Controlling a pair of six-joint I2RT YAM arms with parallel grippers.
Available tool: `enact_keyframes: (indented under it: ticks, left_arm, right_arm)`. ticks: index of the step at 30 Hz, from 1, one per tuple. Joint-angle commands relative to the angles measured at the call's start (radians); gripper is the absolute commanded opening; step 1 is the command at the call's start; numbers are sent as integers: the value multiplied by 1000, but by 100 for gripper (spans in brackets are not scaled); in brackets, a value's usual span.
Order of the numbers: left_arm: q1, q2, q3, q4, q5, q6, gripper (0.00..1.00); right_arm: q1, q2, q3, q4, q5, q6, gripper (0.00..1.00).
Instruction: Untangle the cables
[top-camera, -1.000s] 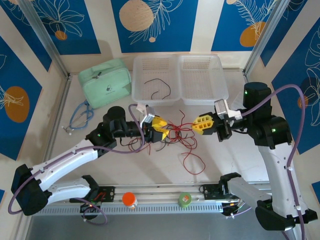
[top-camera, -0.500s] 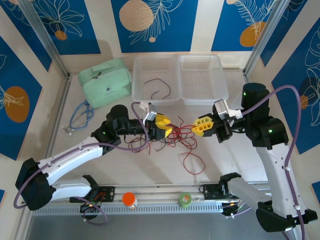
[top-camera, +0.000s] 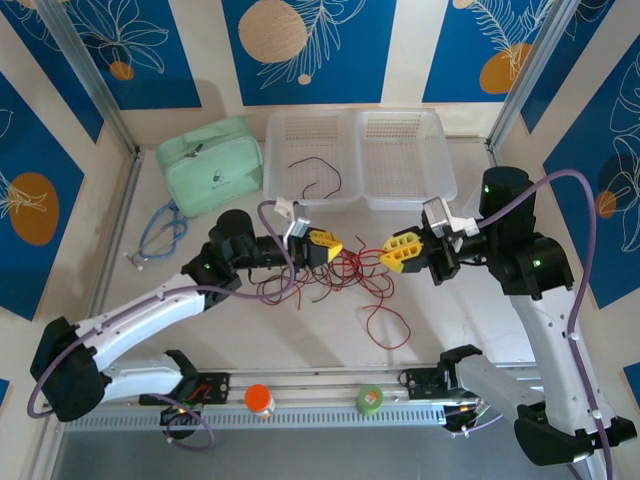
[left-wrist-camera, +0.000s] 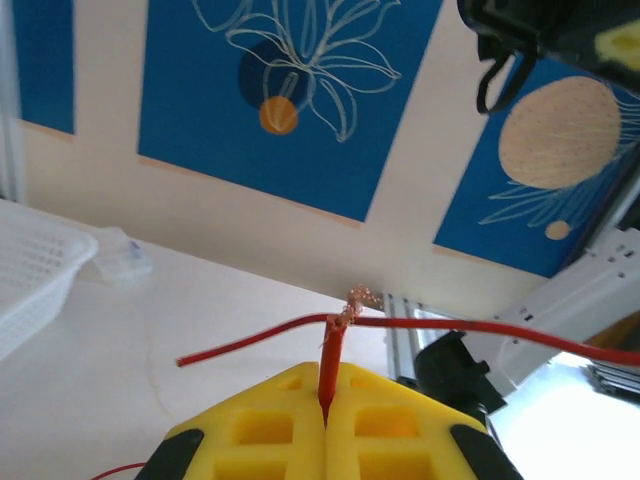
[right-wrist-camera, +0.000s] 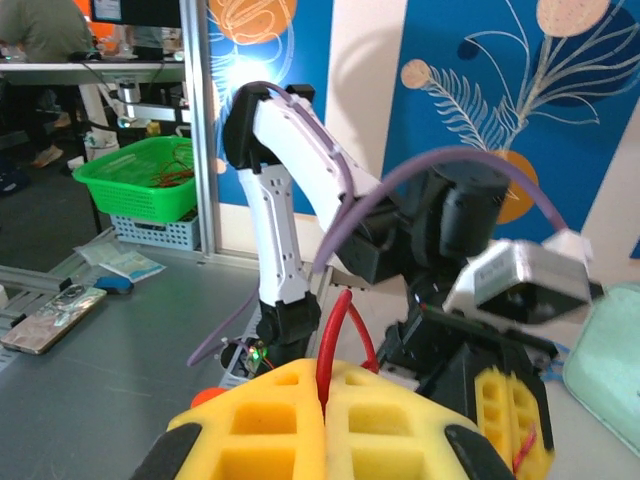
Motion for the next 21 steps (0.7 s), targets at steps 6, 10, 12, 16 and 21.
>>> enact_keyframes:
  ticks: [6,10,12,16,21]
  left_arm:
    - [31,-283,4,-304,-401,91,0]
    - [33,-392,52,-463,-505,130,0]
    - [32,-429,74,-513,-530,140,0]
    - [32,-477,109,-563,-551,146,0]
    - [32,-487,154,-579,-535,152,0]
  right_arm:
    - [18,-104,-105,132,436,253,0]
    - [30,-116,-128,175,778,483,0]
    - [34,-113,-133,183,948,659,0]
    - [34,-99,-157,132,1184,1022,0]
    - [34,-140,-308,152,1290,1476,0]
